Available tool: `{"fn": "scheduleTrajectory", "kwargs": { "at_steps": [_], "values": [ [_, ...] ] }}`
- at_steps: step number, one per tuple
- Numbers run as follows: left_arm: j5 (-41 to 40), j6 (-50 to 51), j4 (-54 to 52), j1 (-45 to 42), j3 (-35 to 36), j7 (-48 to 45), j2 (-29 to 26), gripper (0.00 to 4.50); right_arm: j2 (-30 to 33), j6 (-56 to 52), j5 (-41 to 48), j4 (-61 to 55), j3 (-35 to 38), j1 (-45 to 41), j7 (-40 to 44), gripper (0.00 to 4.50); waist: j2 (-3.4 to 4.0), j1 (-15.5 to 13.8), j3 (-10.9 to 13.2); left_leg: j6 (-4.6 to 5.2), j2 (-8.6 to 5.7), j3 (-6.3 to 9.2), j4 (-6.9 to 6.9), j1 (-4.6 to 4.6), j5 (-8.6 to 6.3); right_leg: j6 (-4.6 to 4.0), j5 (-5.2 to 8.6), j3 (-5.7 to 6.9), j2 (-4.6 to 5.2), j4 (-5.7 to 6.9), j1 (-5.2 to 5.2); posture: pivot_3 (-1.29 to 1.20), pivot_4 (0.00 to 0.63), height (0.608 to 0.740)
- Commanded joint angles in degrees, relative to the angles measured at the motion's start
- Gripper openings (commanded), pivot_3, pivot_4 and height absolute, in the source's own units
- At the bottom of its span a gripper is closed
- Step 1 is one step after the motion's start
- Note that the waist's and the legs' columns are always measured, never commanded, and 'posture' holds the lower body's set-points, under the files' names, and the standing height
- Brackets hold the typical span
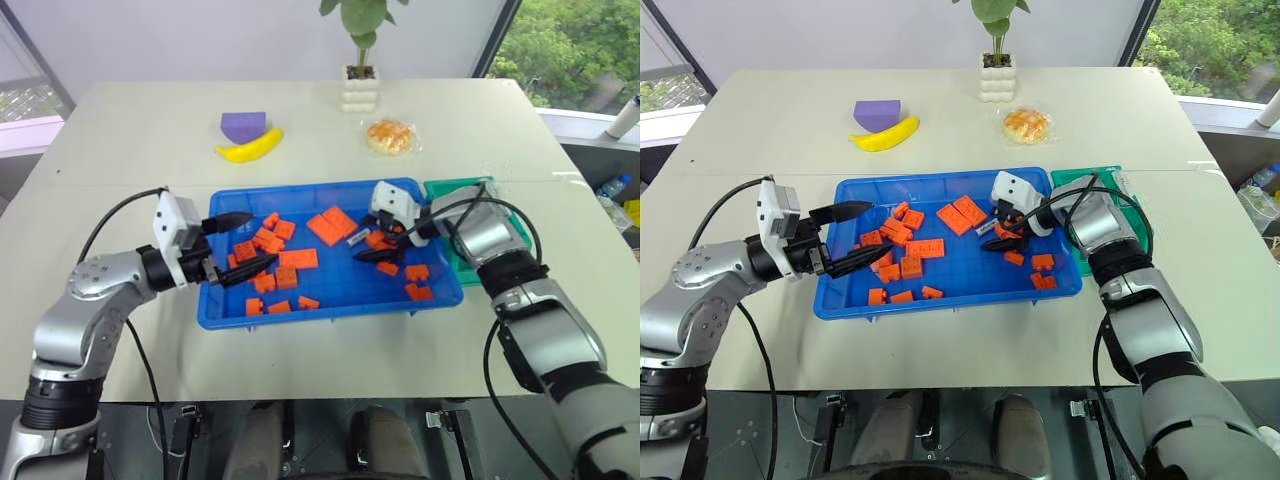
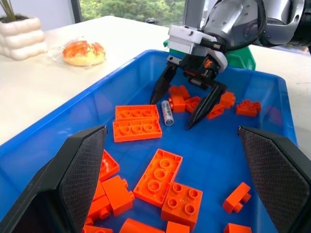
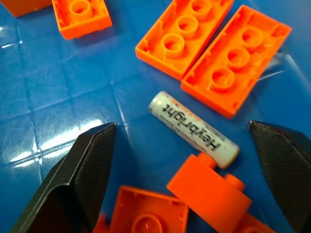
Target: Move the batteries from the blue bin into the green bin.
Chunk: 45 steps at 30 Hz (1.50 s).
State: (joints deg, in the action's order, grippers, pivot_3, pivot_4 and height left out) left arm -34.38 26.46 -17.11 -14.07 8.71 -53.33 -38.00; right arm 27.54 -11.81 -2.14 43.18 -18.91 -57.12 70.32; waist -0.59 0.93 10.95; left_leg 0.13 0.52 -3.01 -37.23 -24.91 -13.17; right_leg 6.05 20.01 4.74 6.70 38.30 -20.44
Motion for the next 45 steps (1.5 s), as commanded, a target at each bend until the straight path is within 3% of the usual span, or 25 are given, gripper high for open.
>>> {"fn": "scheduleTrajectory", "kwargs": {
  "at_steps": [1, 6, 7, 16, 27, 37, 45],
  "values": [
    [-0.9, -0.7, -2.6, 0.4, 1.5, 0.5, -0.3, 4.50, -0.8, 1.5, -0.6, 1.9, 0.3, -2.1, 1.5, 2.61, 0.00, -0.1, 0.0, 0.00, 0.00, 0.01, 0.00, 0.00, 0.00, 0.00, 0.00, 0.00, 0.00, 0.00, 0.00, 0.00, 0.150, 0.739],
    [-1.2, -0.4, -3.0, 0.7, 1.7, 0.7, -0.7, 4.50, -1.2, 2.0, -1.1, 2.5, 0.5, -2.4, 2.7, 0.13, 0.00, -0.1, 0.0, 0.00, 0.00, 0.01, 0.00, 0.00, 0.00, 0.00, 0.00, 0.00, 0.00, 0.00, 0.01, 0.00, 0.150, 0.739],
    [-1.3, -0.4, -3.1, 0.7, 1.8, 0.6, -0.8, 4.50, -1.3, 2.0, -1.2, 2.5, 0.6, -2.4, 2.7, 0.05, 0.00, -0.1, 0.0, 0.00, 0.00, 0.01, 0.00, 0.00, 0.00, 0.00, 0.00, 0.00, 0.00, 0.00, 0.01, 0.00, 0.150, 0.739],
    [-2.4, -0.3, -2.1, -0.8, 1.5, -1.4, -1.9, 4.50, 0.4, -0.6, 0.2, -2.1, 3.5, -4.3, 1.8, 0.06, 0.01, -0.1, 0.0, 0.00, 0.00, 0.00, 0.00, 0.00, 0.00, 0.00, 0.00, 0.00, 0.00, 0.00, 0.00, 0.00, 0.150, 0.739],
    [2.0, -5.9, 10.3, -9.1, -3.9, -7.5, 0.7, 4.50, 14.3, -8.9, 3.1, -10.8, 13.0, -7.8, 0.4, 0.06, 0.01, -0.3, 0.0, 0.01, -0.04, -0.01, 0.04, 0.00, -0.01, 0.00, 0.00, 0.01, 0.02, -0.06, 0.02, 0.00, 0.150, 0.739],
    [4.8, -10.0, 19.5, -14.7, -6.9, -12.0, 3.9, 4.50, 27.9, -18.4, 5.3, -24.0, 20.1, 5.4, -1.9, 0.06, 0.02, -0.2, 0.0, 0.01, -0.03, -0.10, 0.06, 0.00, -0.01, 0.00, 0.00, 0.00, 0.04, -0.05, -0.01, 0.00, 0.150, 0.739],
    [6.1, -11.2, 22.3, -16.0, -7.3, -13.1, 4.6, 4.50, 29.5, -23.7, 9.1, -30.7, 22.8, 14.1, -3.7, 0.06, 0.02, -0.3, 0.0, 0.01, -0.01, -0.09, 0.03, 0.00, 0.00, 0.00, 0.00, 0.01, 0.03, -0.06, 0.01, 0.00, 0.150, 0.739]
  ]
}}
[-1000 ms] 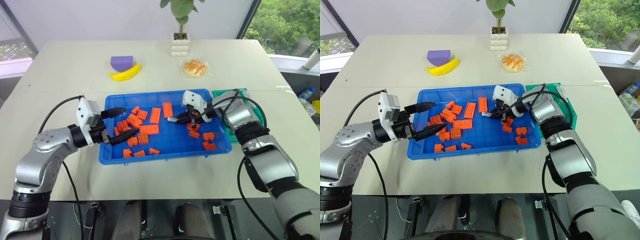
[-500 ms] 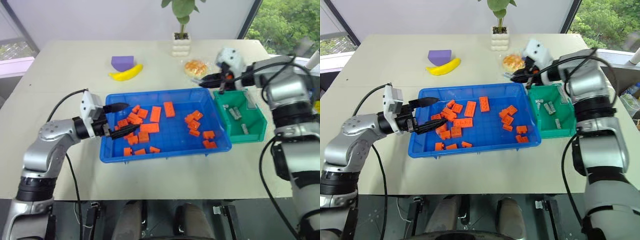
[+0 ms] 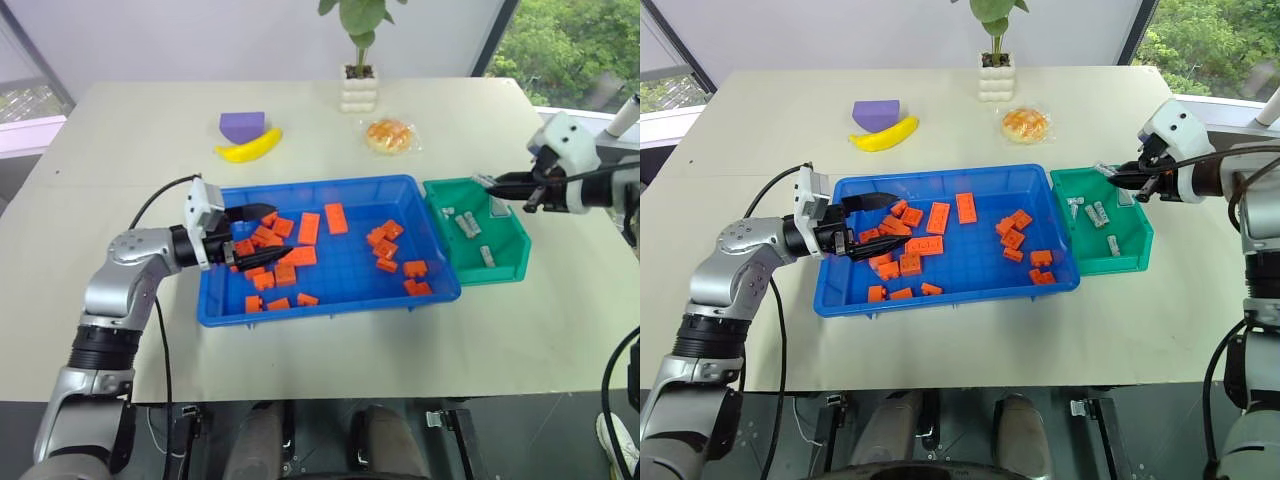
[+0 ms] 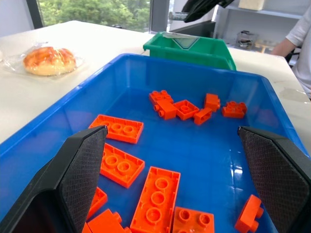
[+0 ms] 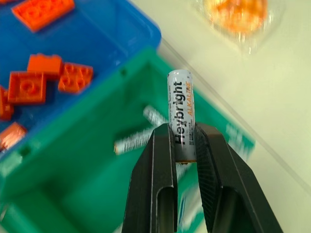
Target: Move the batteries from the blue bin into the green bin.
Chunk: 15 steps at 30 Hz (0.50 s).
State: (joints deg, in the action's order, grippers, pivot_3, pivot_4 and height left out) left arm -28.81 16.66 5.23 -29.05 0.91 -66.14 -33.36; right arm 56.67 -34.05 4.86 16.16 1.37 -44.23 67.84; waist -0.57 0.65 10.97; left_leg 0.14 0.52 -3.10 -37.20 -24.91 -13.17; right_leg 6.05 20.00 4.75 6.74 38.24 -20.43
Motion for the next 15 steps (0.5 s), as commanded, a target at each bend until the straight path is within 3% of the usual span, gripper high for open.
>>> {"fn": "scheduleTrajectory", "kwargs": {
  "at_steps": [1, 9, 15],
  "values": [
    [0.8, -1.6, 0.1, -1.0, 0.5, -0.3, 0.0, 4.50, 0.0, -1.9, 2.5, -4.0, 2.8, 1.8, -1.9, 0.56, 0.00, 0.0, 0.0, 0.00, 0.00, 0.00, 0.00, 0.00, 0.00, 0.00, 0.00, 0.00, 0.00, 0.00, 0.00, 0.00, 0.150, 0.739],
    [0.6, -1.6, -1.3, 0.0, 2.4, 1.4, -0.2, 4.50, -2.4, -1.7, 5.1, -2.6, 3.8, 1.9, -6.2, 4.47, 0.00, -0.1, 0.0, 0.00, -0.01, 0.00, -0.03, 0.00, 0.00, 0.00, 0.00, 0.00, 0.02, 0.00, 0.02, 0.00, 0.150, 0.739],
    [-2.5, -2.2, -2.2, -1.8, 11.0, 10.3, 1.2, 4.50, -8.2, 6.5, 5.3, 8.6, 9.2, -6.0, -19.6, 4.47, 0.00, 0.0, 0.0, 0.00, 0.01, 0.00, -0.04, 0.00, 0.00, 0.00, 0.00, 0.00, 0.00, 0.00, 0.00, 0.00, 0.150, 0.739]
  ]
}}
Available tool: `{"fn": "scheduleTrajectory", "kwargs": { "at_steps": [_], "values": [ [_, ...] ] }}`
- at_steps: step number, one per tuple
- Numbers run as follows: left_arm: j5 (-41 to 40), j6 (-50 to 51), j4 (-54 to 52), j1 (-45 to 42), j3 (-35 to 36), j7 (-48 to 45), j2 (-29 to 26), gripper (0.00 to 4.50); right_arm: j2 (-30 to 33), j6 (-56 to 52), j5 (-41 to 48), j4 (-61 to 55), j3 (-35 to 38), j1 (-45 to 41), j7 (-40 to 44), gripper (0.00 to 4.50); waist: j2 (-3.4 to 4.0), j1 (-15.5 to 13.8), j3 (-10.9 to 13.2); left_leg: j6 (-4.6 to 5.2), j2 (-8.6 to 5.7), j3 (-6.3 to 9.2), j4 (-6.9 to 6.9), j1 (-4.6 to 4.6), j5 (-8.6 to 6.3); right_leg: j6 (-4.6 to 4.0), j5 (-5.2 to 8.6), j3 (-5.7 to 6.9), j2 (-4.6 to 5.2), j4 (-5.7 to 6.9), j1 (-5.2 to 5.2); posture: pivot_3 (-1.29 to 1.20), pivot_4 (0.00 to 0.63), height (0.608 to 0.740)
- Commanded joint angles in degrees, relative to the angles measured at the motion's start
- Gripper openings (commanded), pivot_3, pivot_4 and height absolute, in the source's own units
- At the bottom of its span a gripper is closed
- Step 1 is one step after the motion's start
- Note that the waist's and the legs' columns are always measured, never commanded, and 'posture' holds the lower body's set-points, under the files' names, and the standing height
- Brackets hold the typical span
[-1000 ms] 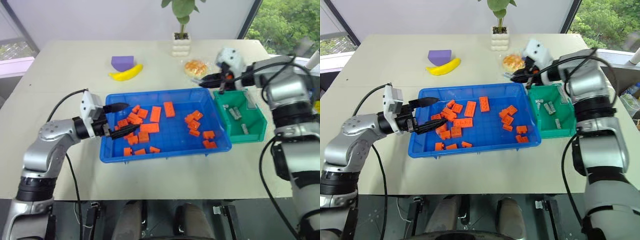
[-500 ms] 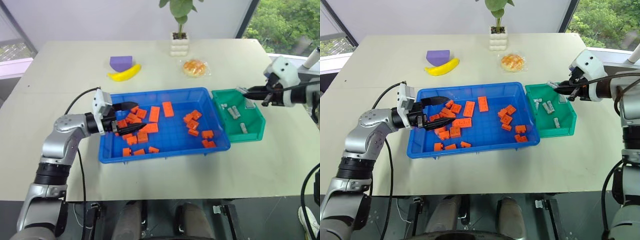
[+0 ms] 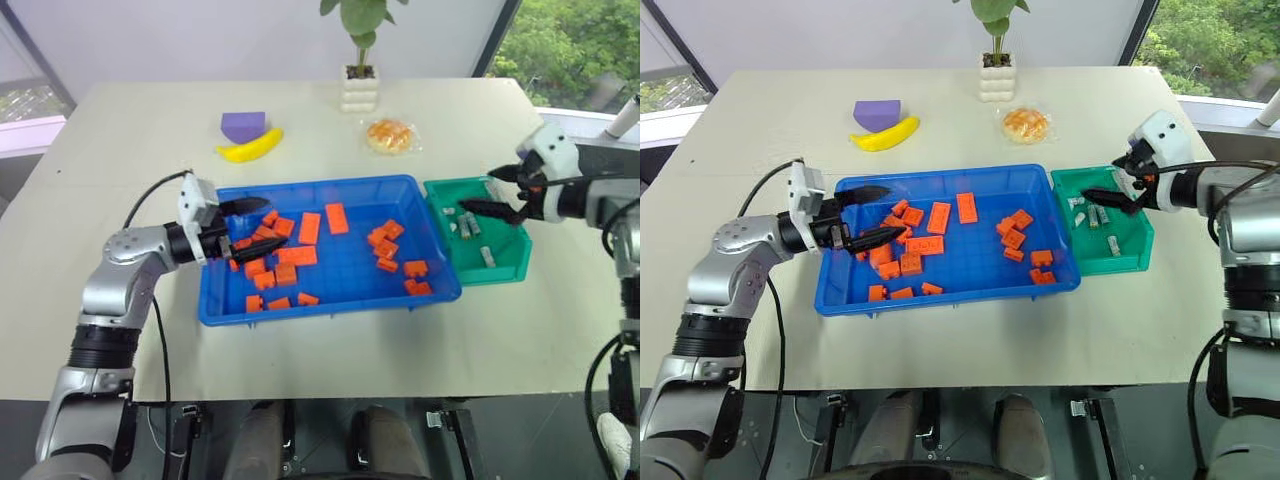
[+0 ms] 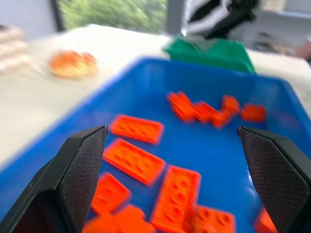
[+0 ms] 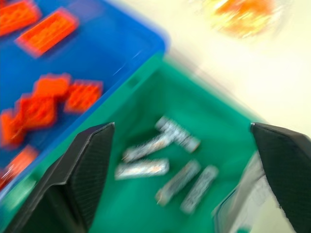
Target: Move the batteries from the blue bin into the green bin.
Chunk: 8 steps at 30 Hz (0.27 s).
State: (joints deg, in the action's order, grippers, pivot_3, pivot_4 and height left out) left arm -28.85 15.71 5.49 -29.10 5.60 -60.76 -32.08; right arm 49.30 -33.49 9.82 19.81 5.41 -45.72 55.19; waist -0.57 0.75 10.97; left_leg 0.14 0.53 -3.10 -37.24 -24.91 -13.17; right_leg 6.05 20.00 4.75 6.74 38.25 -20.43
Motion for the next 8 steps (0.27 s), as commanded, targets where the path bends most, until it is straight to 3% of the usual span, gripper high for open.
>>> {"fn": "scheduleTrajectory", "kwargs": {
  "at_steps": [1, 8],
  "values": [
    [-2.6, -1.4, -2.6, -1.9, 7.9, 6.6, -0.3, 4.50, -1.6, 8.5, 0.1, 7.8, 6.1, -5.6, -9.3, 4.47, 0.00, -0.1, 0.0, 0.00, 0.00, 0.03, 0.01, 0.00, 0.00, 0.00, 0.00, 0.01, 0.00, 0.00, 0.00, 0.00, 0.150, 0.739],
    [-0.9, -3.7, -4.2, 3.8, 18.6, 16.3, -3.9, 4.50, -4.4, 27.7, -2.8, 25.0, 8.5, -6.0, -22.5, 4.47, -0.04, 0.0, 0.0, 0.00, -0.04, 0.02, 0.04, 0.00, 0.00, 0.00, 0.00, 0.04, 0.04, -0.03, 0.04, 0.00, 0.150, 0.739]
  ]
}}
